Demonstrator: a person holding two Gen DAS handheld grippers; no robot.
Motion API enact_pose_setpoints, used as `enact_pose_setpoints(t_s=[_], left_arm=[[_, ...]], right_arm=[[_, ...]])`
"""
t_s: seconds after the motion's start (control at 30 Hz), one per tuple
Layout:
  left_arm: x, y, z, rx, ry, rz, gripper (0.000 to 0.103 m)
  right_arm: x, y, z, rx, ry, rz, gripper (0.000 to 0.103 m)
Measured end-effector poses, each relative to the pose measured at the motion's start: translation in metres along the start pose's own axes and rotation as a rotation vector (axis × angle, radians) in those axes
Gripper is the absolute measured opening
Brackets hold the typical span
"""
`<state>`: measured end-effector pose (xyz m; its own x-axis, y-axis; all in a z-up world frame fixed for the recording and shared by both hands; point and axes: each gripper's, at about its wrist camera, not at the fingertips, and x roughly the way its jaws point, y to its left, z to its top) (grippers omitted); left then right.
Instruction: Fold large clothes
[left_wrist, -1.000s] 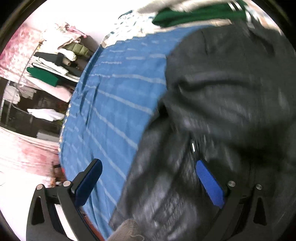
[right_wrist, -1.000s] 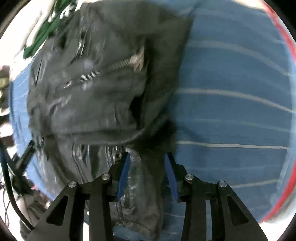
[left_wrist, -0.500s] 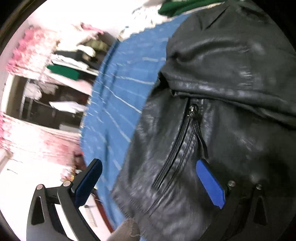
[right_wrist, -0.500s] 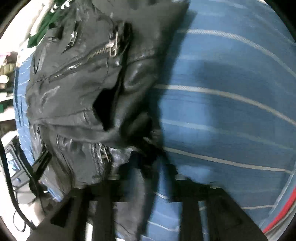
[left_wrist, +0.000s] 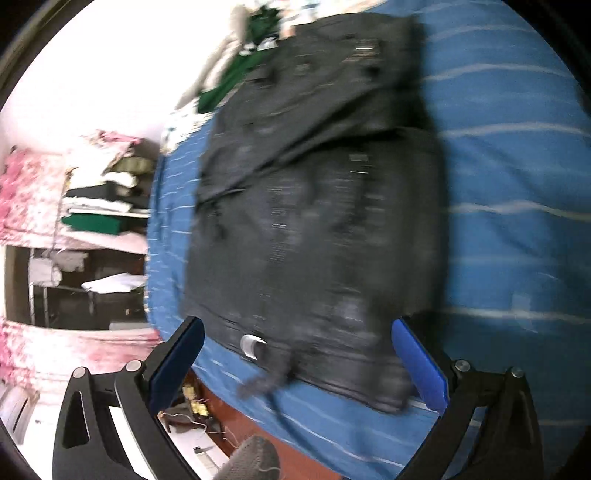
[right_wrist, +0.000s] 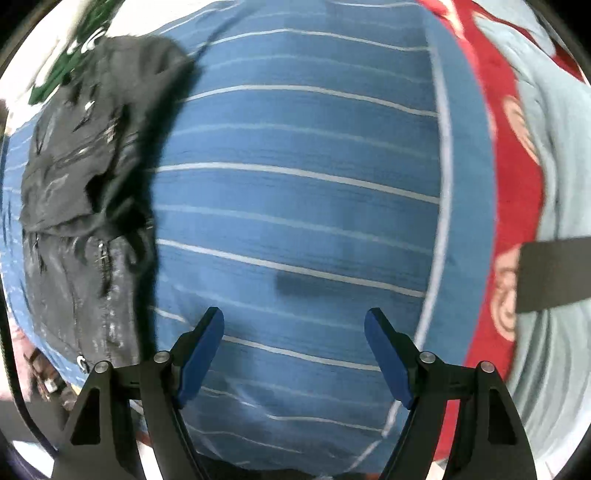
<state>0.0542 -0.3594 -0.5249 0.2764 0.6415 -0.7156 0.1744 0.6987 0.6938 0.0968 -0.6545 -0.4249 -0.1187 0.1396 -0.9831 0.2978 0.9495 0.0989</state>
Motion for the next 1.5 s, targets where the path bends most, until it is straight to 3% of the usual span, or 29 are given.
enact_pose_setpoints(t_s=[0.13,0.2,0.3,0.4,0.47,0.5,0.57,0.6,0.63,0.7,0.8,0.87,0.9,0.97,1.1,1.3,1.5], left_arm=[[0.018,-0.038,0.010,0.040,0.044,0.051,0.103],[0.039,-0.038,0.014,0.002,0.084,0.061,0.103],[0.054,-0.023,0.025,-0.080,0.077,0.104,0.103],[0.064,-0.005,0.035,-0.152,0.081,0.123,0.103],[0.072,0.013,0.039,-0.214,0.088,0.086,0.102],[0.072,0.019,0.039,-0.233,0.084,0.067,0.096],[0.069,0.031,0.036,-0.270,0.062,0.005,0.070],[0.067,0.035,0.034,-0.278,0.048,-0.029,0.046],[0.063,0.038,0.032,-0.282,0.035,-0.062,0.029],[0.057,0.044,0.030,-0.284,0.008,-0.093,0.019],[0.053,0.050,0.028,-0.273,-0.012,-0.136,0.014],[0.051,0.054,0.029,-0.271,-0.018,-0.158,0.013],[0.050,0.059,0.030,-0.276,-0.022,-0.172,0.013],[0.046,0.071,0.029,-0.302,-0.025,-0.199,0.013],[0.045,0.115,0.027,-0.382,-0.029,-0.260,0.015],[0.070,0.201,0.014,-0.545,-0.015,-0.387,0.017],[0.143,0.275,-0.001,-0.687,0.033,-0.502,0.020]], right_arm=[[-0.010,-0.029,0.003,0.031,-0.009,-0.006,0.080],[-0.013,-0.040,0.007,0.036,-0.007,-0.005,0.080],[-0.008,-0.040,0.019,0.041,-0.003,0.036,0.080],[-0.003,-0.053,0.039,0.037,-0.004,0.167,0.080],[0.004,-0.050,0.056,0.023,-0.014,0.313,0.080],[0.008,-0.049,0.063,0.015,-0.017,0.370,0.080],[0.018,-0.042,0.086,0.005,-0.018,0.531,0.080],[0.023,-0.036,0.096,0.006,-0.018,0.596,0.080],[0.031,-0.026,0.106,0.005,-0.023,0.670,0.080],[0.046,-0.003,0.118,-0.003,-0.004,0.766,0.080],[0.066,0.025,0.133,-0.001,0.056,0.863,0.080],[0.080,0.052,0.138,0.015,0.085,0.876,0.058],[0.079,0.059,0.139,0.019,0.086,0.869,0.037],[0.072,0.070,0.141,0.049,0.068,0.828,0.027],[0.021,0.106,0.124,0.035,0.006,0.797,0.022],[-0.067,0.185,0.107,-0.105,-0.057,0.686,0.022],[-0.096,0.336,0.115,-0.217,-0.068,0.540,0.022]])
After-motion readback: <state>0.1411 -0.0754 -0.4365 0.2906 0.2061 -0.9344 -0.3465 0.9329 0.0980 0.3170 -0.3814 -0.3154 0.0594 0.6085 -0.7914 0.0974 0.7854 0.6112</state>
